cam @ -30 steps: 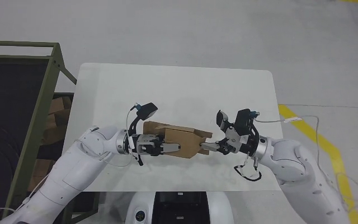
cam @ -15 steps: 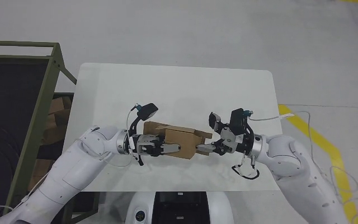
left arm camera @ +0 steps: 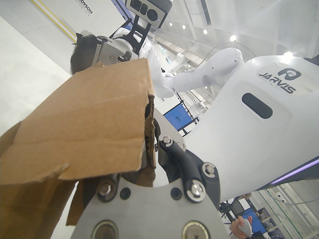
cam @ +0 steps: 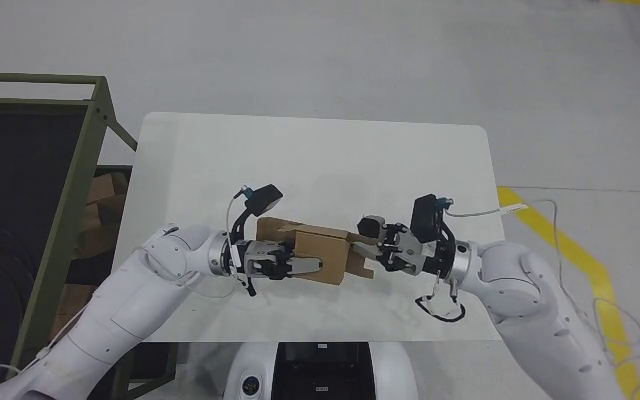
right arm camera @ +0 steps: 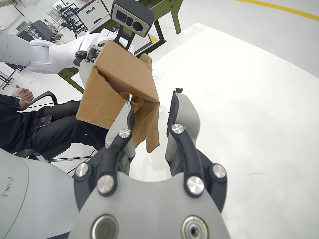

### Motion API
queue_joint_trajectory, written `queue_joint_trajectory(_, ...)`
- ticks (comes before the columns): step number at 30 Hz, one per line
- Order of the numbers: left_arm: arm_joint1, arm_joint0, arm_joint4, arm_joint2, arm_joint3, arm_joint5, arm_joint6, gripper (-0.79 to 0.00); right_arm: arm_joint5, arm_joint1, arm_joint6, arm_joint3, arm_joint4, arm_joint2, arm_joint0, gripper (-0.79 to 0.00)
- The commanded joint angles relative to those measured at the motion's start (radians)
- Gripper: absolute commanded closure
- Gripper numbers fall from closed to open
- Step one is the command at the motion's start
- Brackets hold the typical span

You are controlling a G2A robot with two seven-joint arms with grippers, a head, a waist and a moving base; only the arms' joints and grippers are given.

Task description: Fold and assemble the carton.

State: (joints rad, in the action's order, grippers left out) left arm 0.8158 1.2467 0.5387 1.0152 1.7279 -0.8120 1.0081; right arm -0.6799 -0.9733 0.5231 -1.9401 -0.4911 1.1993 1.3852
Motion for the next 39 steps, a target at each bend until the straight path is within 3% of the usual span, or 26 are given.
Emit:
queue_joint_trajectory(1, -0.002, -0.002, 0.001, -0.002, 0.000, -0.001, -0.001, 0.000, -0.004, 0.001, 0.003, -0.005, 0.003, 0.003, 0.008, -0.277)
queue_joint_trajectory(7, -0.009, -0.007, 0.005, -0.009, -0.002, -0.005, -0.005, 0.000, -0.018, 0.006, 0.016, -0.008, 0.021, 0.014, 0.023, -0.354)
queue_joint_trajectory(13, -0.014, -0.014, 0.009, -0.017, -0.003, -0.009, -0.009, 0.000, -0.023, 0.008, 0.029, -0.008, 0.036, 0.013, 0.026, -0.369)
queue_joint_trajectory(27, -0.024, -0.026, 0.012, -0.034, -0.010, -0.020, -0.020, 0.000, -0.053, 0.012, 0.049, -0.014, 0.058, 0.007, 0.029, -0.243)
queue_joint_trajectory(39, -0.032, -0.032, 0.015, -0.048, -0.015, -0.029, -0.029, 0.000, -0.057, 0.014, 0.058, -0.044, 0.061, -0.004, 0.021, -0.234)
